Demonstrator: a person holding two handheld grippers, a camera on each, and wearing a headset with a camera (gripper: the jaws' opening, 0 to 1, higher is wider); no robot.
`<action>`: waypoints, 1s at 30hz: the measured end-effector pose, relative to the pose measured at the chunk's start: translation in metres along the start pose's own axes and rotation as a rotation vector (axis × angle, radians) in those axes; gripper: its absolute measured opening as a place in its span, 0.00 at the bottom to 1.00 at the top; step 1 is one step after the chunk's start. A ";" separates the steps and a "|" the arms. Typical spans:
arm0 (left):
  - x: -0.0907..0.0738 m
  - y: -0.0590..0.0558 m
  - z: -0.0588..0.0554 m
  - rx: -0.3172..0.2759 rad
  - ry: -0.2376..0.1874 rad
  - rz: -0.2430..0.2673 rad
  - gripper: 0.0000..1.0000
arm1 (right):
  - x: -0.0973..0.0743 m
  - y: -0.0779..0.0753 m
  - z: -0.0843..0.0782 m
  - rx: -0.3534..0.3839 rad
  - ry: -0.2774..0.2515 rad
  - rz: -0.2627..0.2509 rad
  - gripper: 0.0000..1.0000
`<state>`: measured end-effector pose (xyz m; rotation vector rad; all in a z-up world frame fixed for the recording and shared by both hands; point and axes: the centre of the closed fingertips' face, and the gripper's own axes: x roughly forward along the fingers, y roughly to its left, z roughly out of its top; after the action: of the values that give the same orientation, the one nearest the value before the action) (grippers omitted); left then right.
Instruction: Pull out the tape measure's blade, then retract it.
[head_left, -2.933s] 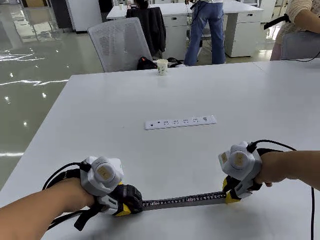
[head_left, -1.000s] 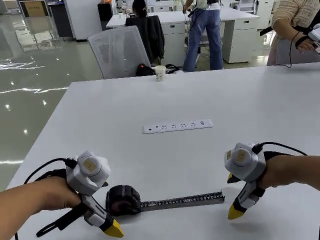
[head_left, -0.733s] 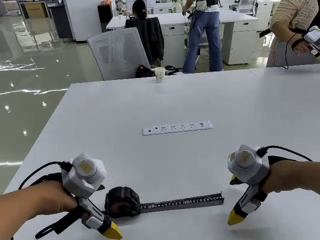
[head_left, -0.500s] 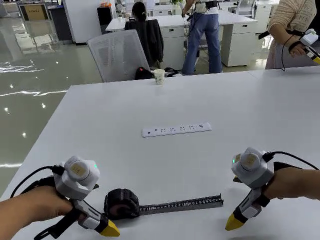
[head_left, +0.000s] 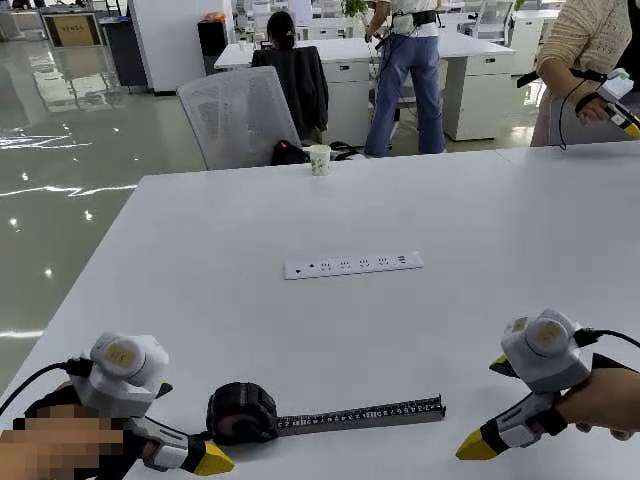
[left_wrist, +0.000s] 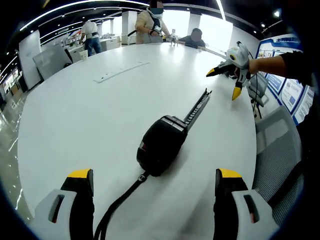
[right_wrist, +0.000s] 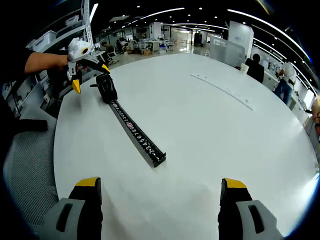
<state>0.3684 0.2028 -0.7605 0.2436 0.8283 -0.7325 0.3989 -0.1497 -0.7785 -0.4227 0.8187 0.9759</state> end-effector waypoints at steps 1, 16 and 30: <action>-0.001 0.001 0.000 -0.004 -0.010 0.007 0.99 | -0.001 0.001 -0.001 0.004 -0.005 0.001 0.99; -0.031 -0.005 -0.020 -0.033 -0.138 0.099 0.99 | -0.032 0.018 -0.017 0.006 -0.162 -0.048 0.99; -0.054 -0.016 -0.045 -0.038 -0.194 0.130 0.99 | -0.056 0.030 -0.033 0.069 -0.210 -0.146 0.99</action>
<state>0.3067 0.2389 -0.7490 0.1873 0.6349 -0.6075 0.3426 -0.1868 -0.7552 -0.3097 0.6209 0.8383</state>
